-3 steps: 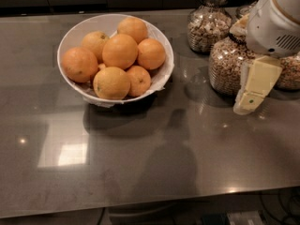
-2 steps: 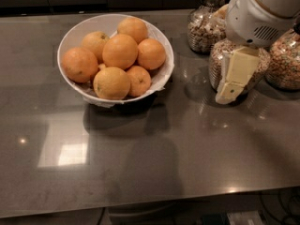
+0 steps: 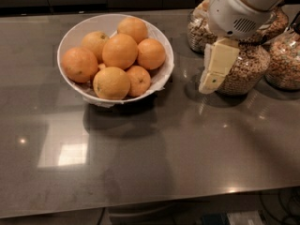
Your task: Pick orange from white bowl
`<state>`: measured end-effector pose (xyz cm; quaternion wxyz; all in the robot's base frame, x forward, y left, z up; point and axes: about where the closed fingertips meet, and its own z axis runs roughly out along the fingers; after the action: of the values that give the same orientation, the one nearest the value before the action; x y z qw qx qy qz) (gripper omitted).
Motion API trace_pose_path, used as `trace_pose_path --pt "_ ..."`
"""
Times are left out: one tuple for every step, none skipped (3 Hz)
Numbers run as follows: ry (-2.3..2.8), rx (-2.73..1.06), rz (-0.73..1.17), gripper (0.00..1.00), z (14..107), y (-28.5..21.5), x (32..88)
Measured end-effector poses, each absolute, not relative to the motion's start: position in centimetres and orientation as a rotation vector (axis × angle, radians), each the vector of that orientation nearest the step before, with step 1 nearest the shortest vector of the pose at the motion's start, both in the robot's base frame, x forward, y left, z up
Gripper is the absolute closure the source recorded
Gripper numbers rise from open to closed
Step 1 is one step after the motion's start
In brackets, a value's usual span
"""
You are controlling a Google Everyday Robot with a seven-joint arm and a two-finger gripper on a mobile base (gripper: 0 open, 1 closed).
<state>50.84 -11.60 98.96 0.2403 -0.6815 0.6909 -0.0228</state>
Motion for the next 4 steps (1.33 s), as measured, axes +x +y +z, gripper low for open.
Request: trace_pose_path --pt "1.868 -1.854 -0.065 0.0 98.9 -11.2 52.4" --pt "1.855 -1.831 -0.005 0.0 97.9 -10.5 55.4" --pt "1.818 -1.794 0.067 0.0 97.2 -9.7 58.7" --pt "1.818 -1.794 0.067 0.0 97.2 -9.7 58.7"
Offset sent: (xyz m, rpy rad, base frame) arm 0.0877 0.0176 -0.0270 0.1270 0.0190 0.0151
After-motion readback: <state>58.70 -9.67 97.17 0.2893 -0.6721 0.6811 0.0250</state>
